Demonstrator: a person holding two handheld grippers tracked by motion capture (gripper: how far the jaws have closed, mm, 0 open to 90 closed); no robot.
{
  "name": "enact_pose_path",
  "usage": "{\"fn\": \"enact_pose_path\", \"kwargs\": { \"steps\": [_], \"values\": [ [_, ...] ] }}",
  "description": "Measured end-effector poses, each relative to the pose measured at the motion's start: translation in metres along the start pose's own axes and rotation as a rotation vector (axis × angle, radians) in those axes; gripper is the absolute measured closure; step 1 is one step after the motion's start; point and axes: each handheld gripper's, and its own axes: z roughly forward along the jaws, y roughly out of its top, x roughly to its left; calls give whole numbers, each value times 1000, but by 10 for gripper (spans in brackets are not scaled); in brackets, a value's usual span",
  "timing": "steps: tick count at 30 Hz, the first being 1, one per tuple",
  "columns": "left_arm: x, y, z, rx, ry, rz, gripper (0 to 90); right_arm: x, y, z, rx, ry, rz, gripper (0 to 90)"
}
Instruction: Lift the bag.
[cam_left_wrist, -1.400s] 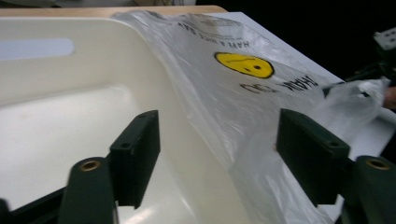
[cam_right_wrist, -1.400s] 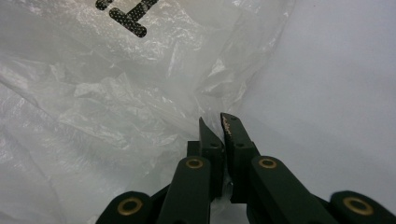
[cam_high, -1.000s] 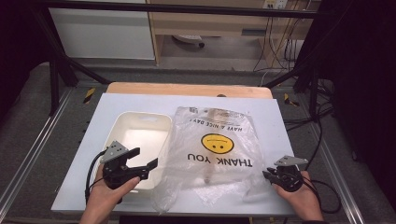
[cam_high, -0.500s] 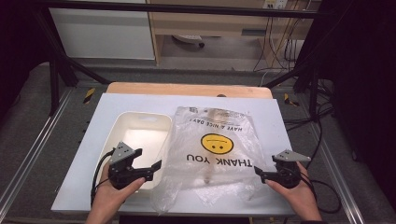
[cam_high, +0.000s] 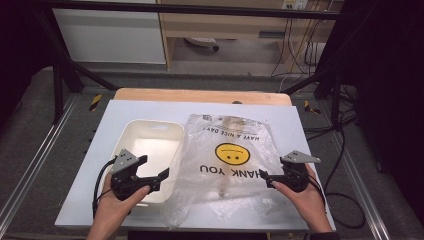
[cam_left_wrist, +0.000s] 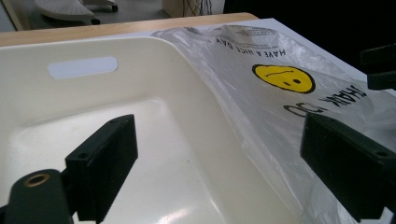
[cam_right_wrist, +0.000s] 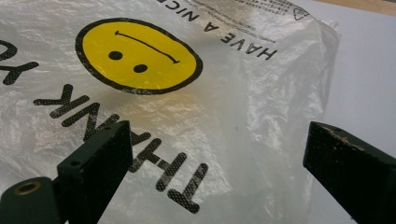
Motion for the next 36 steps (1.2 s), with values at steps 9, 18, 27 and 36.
{"fn": "enact_pose_path", "kwargs": {
  "steps": [9, 18, 27, 36],
  "values": [
    [12, 6, -9, -46, 36, 5, 81, 0, 11, 3, -42, -13, 11, 54],
    [31, 6, -24, -117, 54, -22, 75, -9, 10, -8, -122, -40, 63, 42],
    [51, 2, -39, -167, 84, -71, 74, -20, 1, -13, -154, -58, 110, 77],
    [92, -14, -63, -233, 237, -142, 85, -33, -19, -13, -136, -81, 131, 97]
  ]
}}
